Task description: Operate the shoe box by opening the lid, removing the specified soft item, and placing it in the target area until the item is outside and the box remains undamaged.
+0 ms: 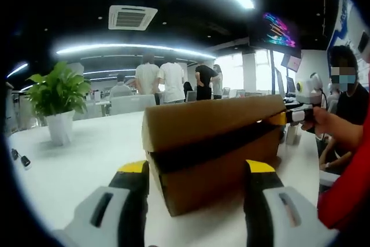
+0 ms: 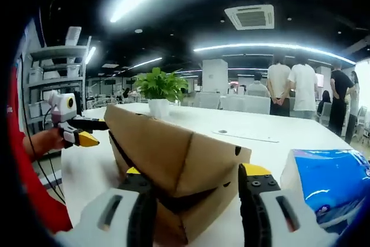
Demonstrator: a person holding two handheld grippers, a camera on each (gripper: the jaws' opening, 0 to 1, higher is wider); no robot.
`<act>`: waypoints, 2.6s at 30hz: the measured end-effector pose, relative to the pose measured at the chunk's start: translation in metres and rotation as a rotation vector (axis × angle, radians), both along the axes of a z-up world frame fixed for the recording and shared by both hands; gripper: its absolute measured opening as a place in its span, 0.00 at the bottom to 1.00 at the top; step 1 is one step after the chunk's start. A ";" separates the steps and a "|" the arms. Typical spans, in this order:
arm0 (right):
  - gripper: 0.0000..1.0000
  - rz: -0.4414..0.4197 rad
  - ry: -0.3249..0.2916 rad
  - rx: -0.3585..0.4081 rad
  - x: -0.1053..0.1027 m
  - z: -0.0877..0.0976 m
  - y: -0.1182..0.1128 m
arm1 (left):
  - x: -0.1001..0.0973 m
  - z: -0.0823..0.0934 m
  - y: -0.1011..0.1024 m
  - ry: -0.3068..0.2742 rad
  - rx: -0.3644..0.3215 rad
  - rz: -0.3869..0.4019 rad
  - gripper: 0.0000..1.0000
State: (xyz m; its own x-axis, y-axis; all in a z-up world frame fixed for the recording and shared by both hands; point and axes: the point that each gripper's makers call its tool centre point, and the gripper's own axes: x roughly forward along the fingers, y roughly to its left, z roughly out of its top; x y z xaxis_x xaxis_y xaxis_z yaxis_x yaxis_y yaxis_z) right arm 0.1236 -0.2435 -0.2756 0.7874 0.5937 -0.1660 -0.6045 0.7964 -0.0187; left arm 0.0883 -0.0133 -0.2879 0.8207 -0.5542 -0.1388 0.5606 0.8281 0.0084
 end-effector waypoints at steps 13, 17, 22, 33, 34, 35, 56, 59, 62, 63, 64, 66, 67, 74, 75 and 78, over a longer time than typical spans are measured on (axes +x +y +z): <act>0.67 0.091 -0.014 -0.020 -0.033 -0.008 0.016 | -0.004 0.000 -0.003 -0.028 0.030 -0.016 0.67; 0.60 0.059 -0.012 0.000 -0.027 -0.005 0.012 | -0.004 0.000 -0.004 -0.022 0.021 -0.010 0.66; 0.60 0.061 -0.018 -0.002 -0.025 -0.005 0.013 | -0.004 0.002 -0.004 -0.024 0.013 0.001 0.63; 0.60 0.073 -0.045 -0.055 -0.016 -0.007 0.005 | -0.009 0.002 -0.008 -0.022 0.011 0.033 0.55; 0.60 0.075 -0.047 -0.058 -0.016 -0.007 0.005 | -0.009 0.001 -0.009 -0.016 0.004 0.038 0.55; 0.60 0.075 -0.045 -0.059 -0.016 -0.007 0.005 | -0.009 0.000 -0.010 -0.020 0.005 0.040 0.56; 0.66 0.030 -0.051 -0.053 -0.008 -0.010 -0.007 | 0.002 0.004 -0.006 -0.024 0.000 0.062 0.57; 0.66 0.032 -0.125 -0.143 -0.009 -0.005 -0.008 | 0.002 0.006 -0.004 -0.065 0.051 0.066 0.57; 0.67 0.074 -0.193 -0.201 -0.018 0.001 0.001 | -0.001 0.008 -0.006 -0.103 0.115 0.050 0.57; 0.67 0.086 -0.217 -0.211 -0.020 0.004 0.004 | -0.003 0.010 -0.010 -0.142 0.150 0.010 0.58; 0.66 0.091 -0.236 -0.227 -0.021 0.005 0.004 | -0.004 0.011 -0.012 -0.167 0.174 -0.006 0.58; 0.66 0.124 -0.297 -0.276 -0.024 0.008 0.006 | -0.006 0.012 -0.012 -0.226 0.255 -0.027 0.60; 0.66 0.134 -0.313 -0.305 -0.027 0.008 0.007 | -0.008 0.014 -0.015 -0.263 0.284 -0.048 0.59; 0.60 0.166 -0.485 -0.596 -0.036 0.002 0.008 | -0.012 0.009 -0.013 -0.323 0.468 -0.073 0.58; 0.57 0.166 -0.496 -0.596 -0.038 0.000 0.008 | -0.011 0.008 -0.012 -0.347 0.514 -0.072 0.59; 0.59 0.163 -0.506 -0.633 -0.038 -0.002 0.005 | -0.013 0.006 -0.012 -0.401 0.590 -0.093 0.59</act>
